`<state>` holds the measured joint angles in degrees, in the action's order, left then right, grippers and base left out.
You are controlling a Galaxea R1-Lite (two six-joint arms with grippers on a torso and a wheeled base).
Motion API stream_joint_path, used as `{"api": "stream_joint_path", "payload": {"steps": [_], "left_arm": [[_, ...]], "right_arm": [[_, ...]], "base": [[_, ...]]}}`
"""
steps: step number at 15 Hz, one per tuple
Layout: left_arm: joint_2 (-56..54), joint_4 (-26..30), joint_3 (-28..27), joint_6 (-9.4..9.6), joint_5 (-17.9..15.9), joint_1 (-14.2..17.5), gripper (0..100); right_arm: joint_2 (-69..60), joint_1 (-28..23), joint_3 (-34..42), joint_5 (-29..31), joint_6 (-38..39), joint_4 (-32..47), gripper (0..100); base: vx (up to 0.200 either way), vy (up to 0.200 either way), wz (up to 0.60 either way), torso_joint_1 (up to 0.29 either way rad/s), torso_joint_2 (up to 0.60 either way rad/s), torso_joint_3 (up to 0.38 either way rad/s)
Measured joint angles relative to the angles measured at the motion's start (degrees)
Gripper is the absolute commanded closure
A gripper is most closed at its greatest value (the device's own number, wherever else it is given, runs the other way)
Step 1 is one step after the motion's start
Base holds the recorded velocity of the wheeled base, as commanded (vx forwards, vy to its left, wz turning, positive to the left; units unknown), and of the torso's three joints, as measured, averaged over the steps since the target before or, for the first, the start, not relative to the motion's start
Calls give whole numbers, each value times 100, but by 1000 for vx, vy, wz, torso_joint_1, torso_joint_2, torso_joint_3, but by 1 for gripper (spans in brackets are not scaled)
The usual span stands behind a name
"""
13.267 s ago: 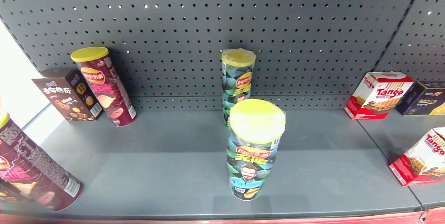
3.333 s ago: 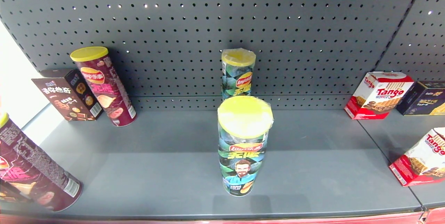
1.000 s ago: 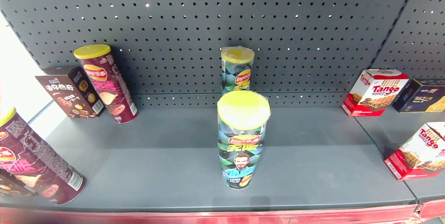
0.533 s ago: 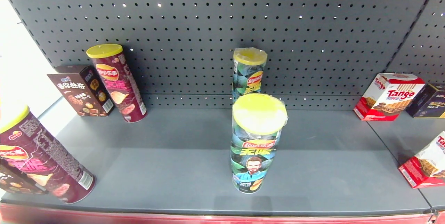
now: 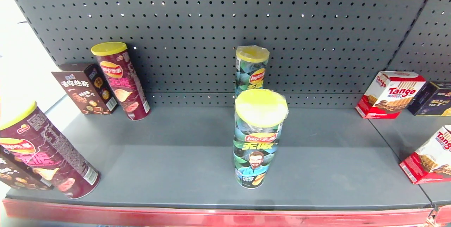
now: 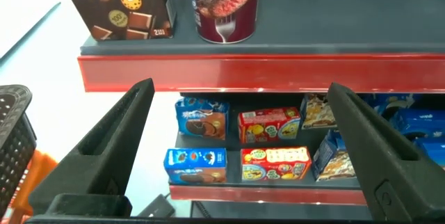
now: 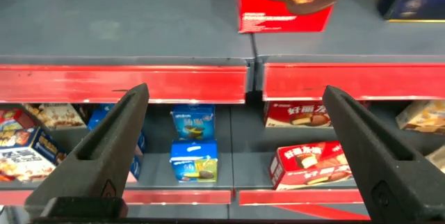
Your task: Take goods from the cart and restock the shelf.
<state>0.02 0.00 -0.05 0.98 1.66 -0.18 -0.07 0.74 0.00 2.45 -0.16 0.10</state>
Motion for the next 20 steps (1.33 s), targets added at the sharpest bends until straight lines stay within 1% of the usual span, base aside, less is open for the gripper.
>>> {"api": "stream_joint_path", "payload": {"steps": [17,20], "left_arm": [[0,0,5,24,-55,0,0],[0,0,-2,-11,-35,0,0]], "right_arm": [[0,2,0,1,0,0,0],[0,2,0,0,0,-2,0]], "base": [[0,0,0,0,0,0],[0,0,0,0,0,0]]}}
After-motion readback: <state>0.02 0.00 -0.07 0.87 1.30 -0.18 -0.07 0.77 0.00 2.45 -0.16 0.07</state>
